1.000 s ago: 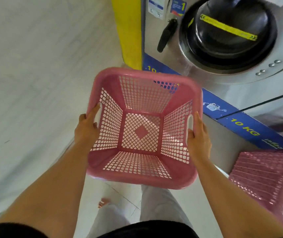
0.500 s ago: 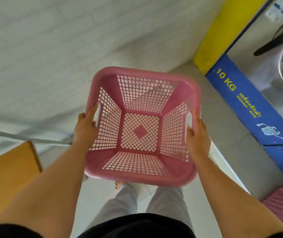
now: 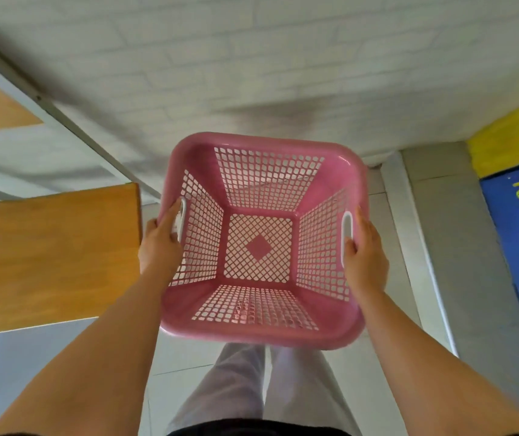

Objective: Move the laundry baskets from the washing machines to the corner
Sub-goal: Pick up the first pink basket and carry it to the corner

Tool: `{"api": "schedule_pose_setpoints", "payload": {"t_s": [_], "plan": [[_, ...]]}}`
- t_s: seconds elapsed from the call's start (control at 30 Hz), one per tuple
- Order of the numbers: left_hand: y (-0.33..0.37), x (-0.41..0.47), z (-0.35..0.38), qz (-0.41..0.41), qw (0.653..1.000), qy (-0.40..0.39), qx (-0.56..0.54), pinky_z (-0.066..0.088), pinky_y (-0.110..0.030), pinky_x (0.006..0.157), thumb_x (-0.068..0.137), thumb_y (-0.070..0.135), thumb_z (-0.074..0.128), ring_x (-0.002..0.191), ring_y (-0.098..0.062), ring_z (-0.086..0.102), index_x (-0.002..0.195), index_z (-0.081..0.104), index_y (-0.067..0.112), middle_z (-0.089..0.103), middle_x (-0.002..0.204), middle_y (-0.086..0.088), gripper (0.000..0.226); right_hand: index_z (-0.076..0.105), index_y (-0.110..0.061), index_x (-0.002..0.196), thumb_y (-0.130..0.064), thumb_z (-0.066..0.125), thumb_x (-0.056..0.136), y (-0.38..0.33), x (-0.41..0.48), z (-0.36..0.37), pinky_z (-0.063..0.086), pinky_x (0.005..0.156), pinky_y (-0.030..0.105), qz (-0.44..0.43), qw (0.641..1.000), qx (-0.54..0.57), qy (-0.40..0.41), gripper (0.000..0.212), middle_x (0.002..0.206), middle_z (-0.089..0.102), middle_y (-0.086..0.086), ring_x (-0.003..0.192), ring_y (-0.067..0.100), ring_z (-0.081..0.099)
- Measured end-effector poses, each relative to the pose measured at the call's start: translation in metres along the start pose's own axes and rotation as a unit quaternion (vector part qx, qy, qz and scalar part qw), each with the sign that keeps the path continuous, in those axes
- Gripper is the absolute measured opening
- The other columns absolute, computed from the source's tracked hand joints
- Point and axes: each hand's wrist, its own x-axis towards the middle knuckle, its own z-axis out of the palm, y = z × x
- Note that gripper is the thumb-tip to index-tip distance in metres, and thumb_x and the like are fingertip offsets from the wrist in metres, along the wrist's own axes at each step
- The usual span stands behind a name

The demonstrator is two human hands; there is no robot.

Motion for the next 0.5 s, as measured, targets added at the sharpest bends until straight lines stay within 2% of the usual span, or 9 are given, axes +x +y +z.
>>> {"api": "schedule_pose_setpoints", "payload": {"t_s": [0.1, 0.2, 0.3, 0.43, 0.5], "plan": [[-0.017, 0.004, 0.016, -0.037, 0.999, 0.002, -0.026, 0.043, -0.025, 0.051, 0.093, 0.009, 0.040, 0.070, -0.018, 0.055, 0.136, 0.026, 0.062, 0.047, 0.120, -0.003, 0.069, 0.017, -0.042, 0.152, -0.021, 0.045, 0.100, -0.005, 0.014, 0.017, 0.052, 0.063, 0.027, -0.021, 1.000, -0.012, -0.003, 0.062, 0.147, 0.044, 0.004, 0.097, 0.024, 0.068], [-0.032, 0.014, 0.035, -0.052, 0.998, 0.000, -0.037, 0.048, -0.029, 0.055, 0.093, 0.010, 0.040, 0.075, -0.023, 0.058, 0.135, 0.021, 0.065, 0.046, 0.121, -0.003, 0.071, 0.016, -0.043, 0.152, -0.018, 0.046, 0.099, -0.005, 0.031, 0.038, 0.053, 0.058, 0.027, -0.041, 0.999, -0.018, -0.012, 0.066, 0.145, 0.046, 0.004, 0.087, 0.021, 0.068], [-0.043, 0.028, 0.056, -0.068, 0.997, 0.002, -0.043, 0.049, -0.028, 0.052, 0.095, 0.013, 0.040, 0.073, -0.022, 0.059, 0.134, 0.018, 0.067, 0.044, 0.117, -0.001, 0.070, 0.014, -0.048, 0.150, -0.016, 0.047, 0.098, -0.002, 0.049, 0.065, 0.057, 0.058, 0.033, -0.054, 0.998, -0.020, -0.016, 0.069, 0.144, 0.046, 0.003, 0.086, 0.023, 0.068], [-0.060, 0.045, 0.083, -0.084, 0.995, 0.003, -0.059, 0.041, -0.019, 0.041, 0.098, 0.016, 0.038, 0.062, -0.016, 0.057, 0.133, 0.017, 0.069, 0.038, 0.109, 0.006, 0.067, 0.018, -0.045, 0.151, -0.013, 0.050, 0.097, 0.006, 0.072, 0.104, 0.047, 0.052, 0.025, -0.081, 0.996, -0.032, -0.018, 0.070, 0.144, 0.047, 0.004, 0.085, 0.023, 0.068], [-0.068, 0.054, 0.096, -0.092, 0.994, 0.002, -0.061, 0.043, -0.021, 0.040, 0.099, 0.016, 0.037, 0.060, -0.019, 0.058, 0.132, 0.017, 0.070, 0.038, 0.109, 0.005, 0.066, 0.019, -0.044, 0.151, -0.014, 0.051, 0.097, 0.010, 0.084, 0.123, 0.046, 0.054, 0.025, -0.083, 0.996, -0.037, -0.018, 0.069, 0.145, 0.046, 0.004, 0.086, 0.025, 0.068]]}}
